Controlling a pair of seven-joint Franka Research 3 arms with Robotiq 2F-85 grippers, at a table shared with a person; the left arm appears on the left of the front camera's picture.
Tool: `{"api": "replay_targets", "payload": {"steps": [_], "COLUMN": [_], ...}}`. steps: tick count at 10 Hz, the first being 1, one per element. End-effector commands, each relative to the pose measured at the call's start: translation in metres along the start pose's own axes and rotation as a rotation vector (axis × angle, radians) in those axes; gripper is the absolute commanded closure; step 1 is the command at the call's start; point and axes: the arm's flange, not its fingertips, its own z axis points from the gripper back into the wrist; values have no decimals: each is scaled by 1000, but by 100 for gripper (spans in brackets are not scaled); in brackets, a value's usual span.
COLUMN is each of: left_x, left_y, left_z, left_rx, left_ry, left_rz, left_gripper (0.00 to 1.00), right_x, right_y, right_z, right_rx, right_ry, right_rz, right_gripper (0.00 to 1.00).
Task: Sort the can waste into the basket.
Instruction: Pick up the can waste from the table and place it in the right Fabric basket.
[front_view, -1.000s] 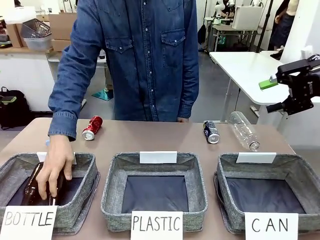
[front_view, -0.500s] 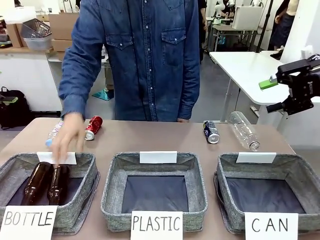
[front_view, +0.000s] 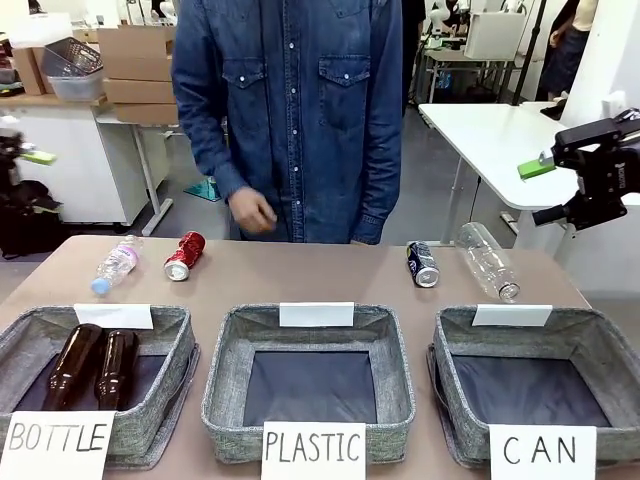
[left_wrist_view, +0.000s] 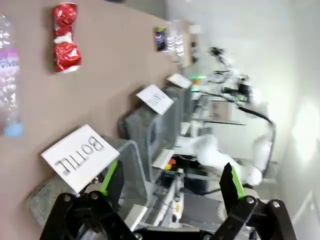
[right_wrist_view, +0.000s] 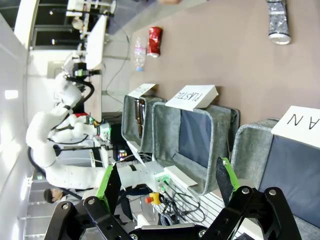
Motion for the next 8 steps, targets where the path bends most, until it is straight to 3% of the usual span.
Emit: {"api": "replay_targets", "payload": {"steps": [1, 5, 8], "left_x": [29, 100, 114], "left_y": [-23, -27, -7], "left_z": [-60, -183, -238], "left_rx": [303, 801, 976], "left_ry": [50, -59, -72], "left_rz": [77, 80, 56], "left_gripper": [0, 0, 0], "right_x": [3, 3, 3], "right_y": [1, 1, 1], "right_z": [-1, -1, -1], "right_rx": [27, 27, 27], "right_ry": [-8, -8, -8], "right_rz": [24, 24, 24], "right_gripper": [0, 0, 0]}}
